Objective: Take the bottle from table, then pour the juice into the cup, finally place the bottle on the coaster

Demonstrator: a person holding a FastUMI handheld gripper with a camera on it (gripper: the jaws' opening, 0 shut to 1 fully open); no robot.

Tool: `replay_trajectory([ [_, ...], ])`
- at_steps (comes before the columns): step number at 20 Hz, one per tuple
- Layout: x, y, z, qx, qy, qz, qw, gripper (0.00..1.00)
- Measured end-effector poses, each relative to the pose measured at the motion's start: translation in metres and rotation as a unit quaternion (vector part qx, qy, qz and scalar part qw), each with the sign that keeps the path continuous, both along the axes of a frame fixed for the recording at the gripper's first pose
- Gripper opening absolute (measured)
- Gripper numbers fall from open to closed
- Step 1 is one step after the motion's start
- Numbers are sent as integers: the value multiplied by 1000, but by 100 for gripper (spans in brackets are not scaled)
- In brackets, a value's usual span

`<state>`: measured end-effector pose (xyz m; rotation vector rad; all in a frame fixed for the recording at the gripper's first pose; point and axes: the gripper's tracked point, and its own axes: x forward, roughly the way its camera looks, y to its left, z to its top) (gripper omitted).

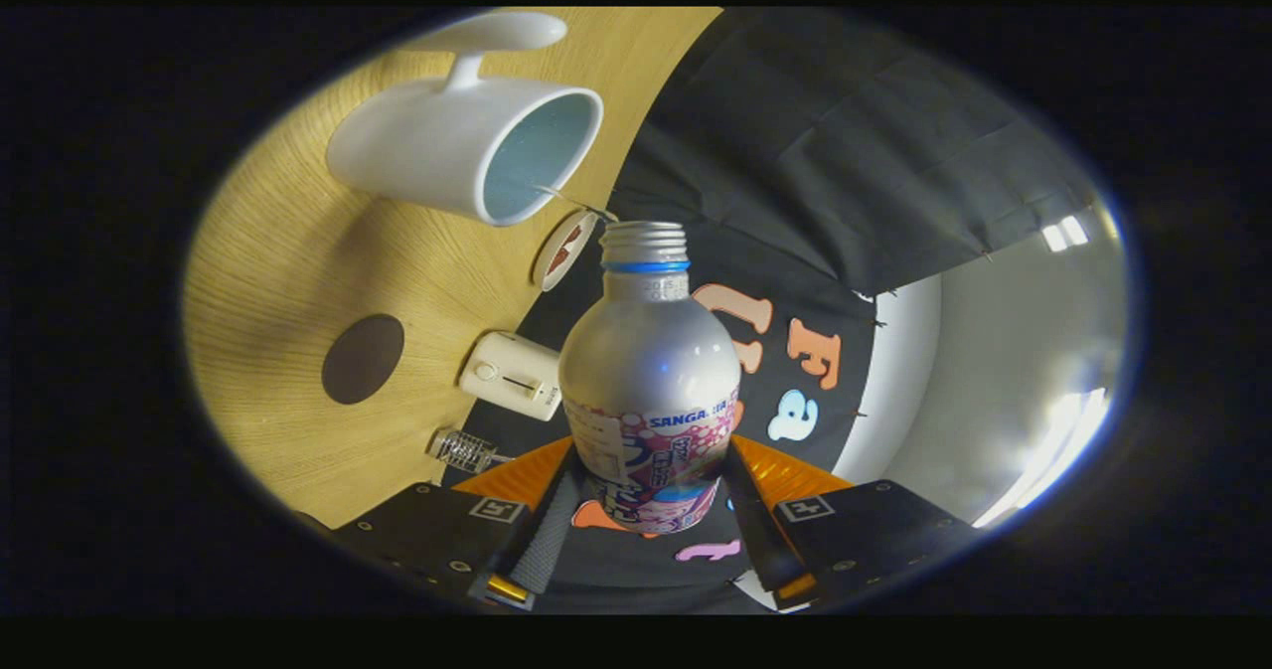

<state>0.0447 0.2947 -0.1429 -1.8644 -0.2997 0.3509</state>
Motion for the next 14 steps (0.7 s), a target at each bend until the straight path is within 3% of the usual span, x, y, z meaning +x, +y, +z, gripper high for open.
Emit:
replay_trajectory([
  [7, -6, 4, -6, 21, 17, 5, 1000, 77],
  [10, -7, -4, -24, 69, 67, -17, 995, 77],
  [14, -13, -12, -36, 151, 133, -52, 978, 77],
])
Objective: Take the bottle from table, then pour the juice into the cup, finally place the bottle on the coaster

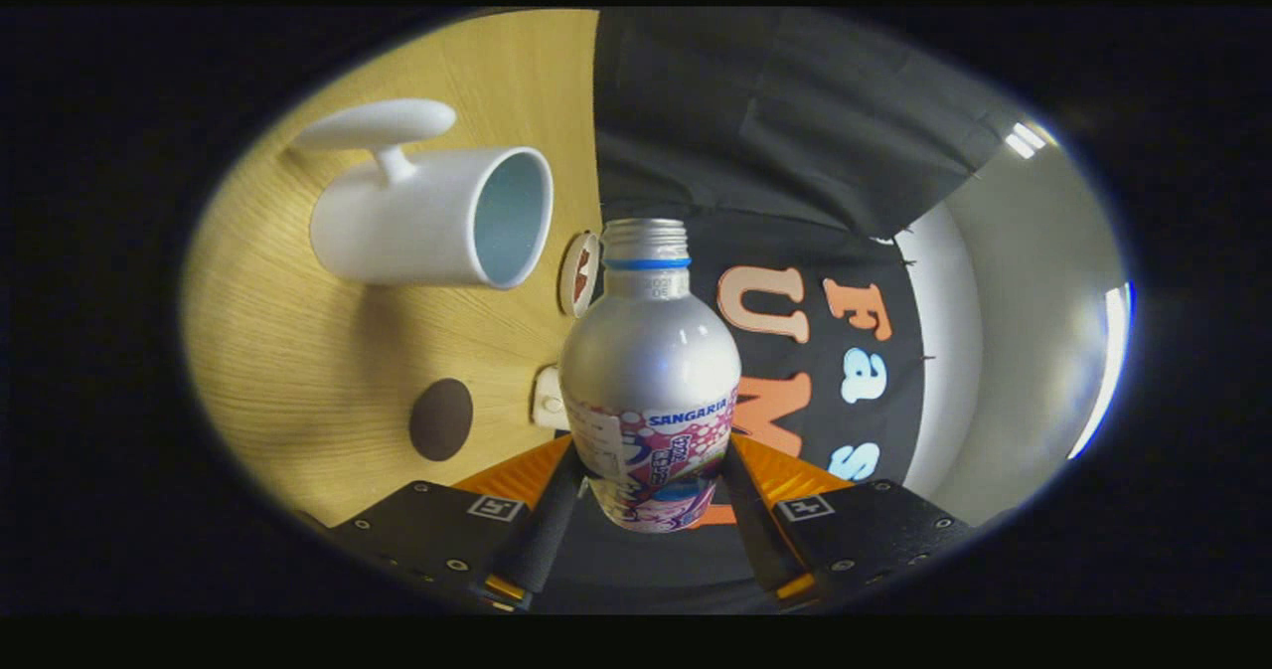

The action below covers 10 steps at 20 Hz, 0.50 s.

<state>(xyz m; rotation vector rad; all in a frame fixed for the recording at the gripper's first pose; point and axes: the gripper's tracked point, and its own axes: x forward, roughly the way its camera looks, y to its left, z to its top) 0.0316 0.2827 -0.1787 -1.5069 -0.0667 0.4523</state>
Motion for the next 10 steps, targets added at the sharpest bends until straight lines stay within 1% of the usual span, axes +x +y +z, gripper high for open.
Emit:
replay_trajectory([
  [2, 0, -4, 0, 48, 30, -22, 998, 77],
  [5, -3, -13, 8, 124, 64, -57, 989, 78],
  [7, 0, -23, 17, 184, 80, -89, 976, 78],
  [10, 9, -49, 18, 263, 106, -140, 949, 78],
])
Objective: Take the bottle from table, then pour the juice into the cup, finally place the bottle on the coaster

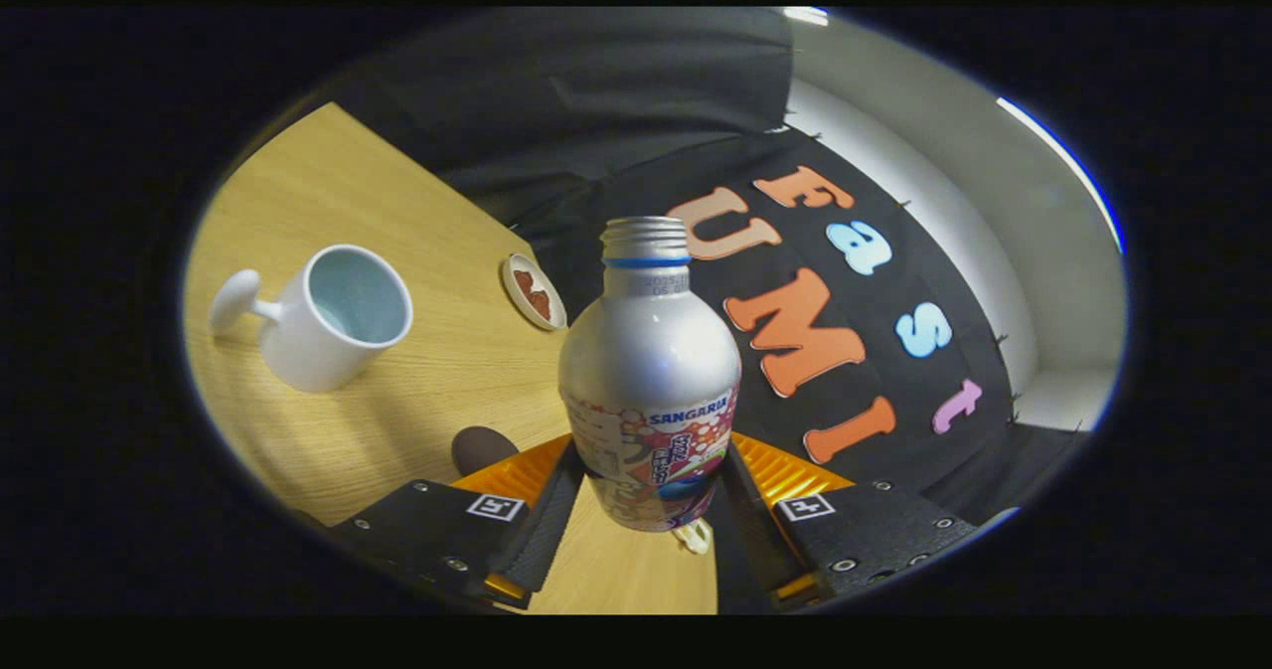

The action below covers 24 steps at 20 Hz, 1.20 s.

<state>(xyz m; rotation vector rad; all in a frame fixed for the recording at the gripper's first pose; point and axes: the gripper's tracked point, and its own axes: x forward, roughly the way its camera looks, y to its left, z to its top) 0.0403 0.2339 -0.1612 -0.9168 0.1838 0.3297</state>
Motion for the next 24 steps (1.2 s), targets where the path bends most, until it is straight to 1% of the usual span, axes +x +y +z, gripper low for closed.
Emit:
replay_trajectory([
  [3, 9, -38, -4, 65, 26, -56, 996, 78],
  [7, 9, -78, -15, 142, 57, -114, 982, 78],
  [9, 9, -93, -22, 183, 73, -139, 970, 78],
  [11, 6, -103, -34, 225, 97, -159, 956, 78],
  [13, 2, -113, -45, 252, 115, -179, 944, 77],
  [15, -6, -118, -55, 272, 135, -193, 933, 78],
  [17, -14, -119, -63, 294, 154, -199, 922, 78],
  [24, -39, -123, -85, 332, 196, -224, 895, 78],
])
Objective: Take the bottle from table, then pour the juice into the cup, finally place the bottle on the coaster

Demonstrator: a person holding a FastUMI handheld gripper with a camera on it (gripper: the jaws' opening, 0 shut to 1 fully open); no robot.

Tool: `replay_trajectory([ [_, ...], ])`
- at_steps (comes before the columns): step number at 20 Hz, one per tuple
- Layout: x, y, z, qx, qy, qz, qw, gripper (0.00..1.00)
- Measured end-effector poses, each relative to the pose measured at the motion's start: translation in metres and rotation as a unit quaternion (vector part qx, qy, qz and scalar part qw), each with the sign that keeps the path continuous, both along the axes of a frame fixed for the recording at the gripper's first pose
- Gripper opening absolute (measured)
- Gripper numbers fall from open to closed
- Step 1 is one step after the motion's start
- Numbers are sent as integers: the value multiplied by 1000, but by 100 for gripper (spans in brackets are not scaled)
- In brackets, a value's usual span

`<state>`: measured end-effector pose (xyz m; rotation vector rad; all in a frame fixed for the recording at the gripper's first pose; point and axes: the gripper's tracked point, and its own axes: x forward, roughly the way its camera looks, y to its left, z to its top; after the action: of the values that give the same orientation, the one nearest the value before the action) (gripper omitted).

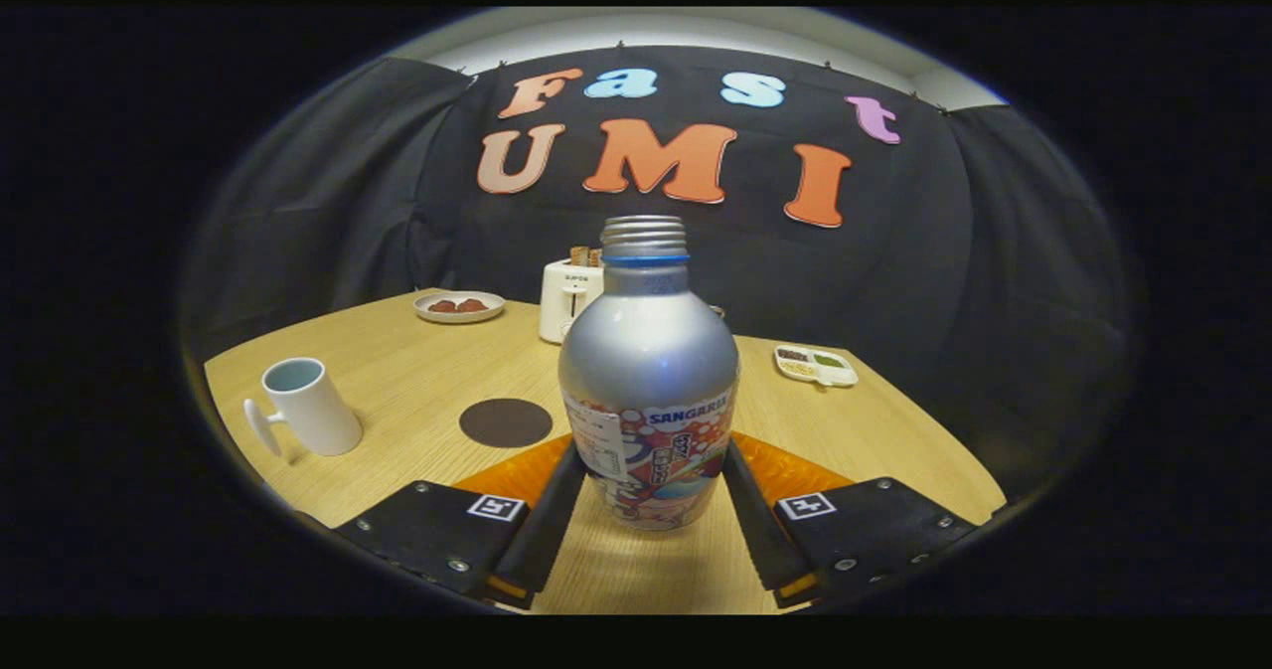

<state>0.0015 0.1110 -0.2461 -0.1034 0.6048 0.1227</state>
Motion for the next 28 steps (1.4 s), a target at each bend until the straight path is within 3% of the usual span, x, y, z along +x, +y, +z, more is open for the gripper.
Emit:
replay_trajectory([
  [10, -10, 3, -8, 42, 23, -15, 999, 78],
  [28, 71, 103, -15, 138, 17, 17, 990, 77],
])
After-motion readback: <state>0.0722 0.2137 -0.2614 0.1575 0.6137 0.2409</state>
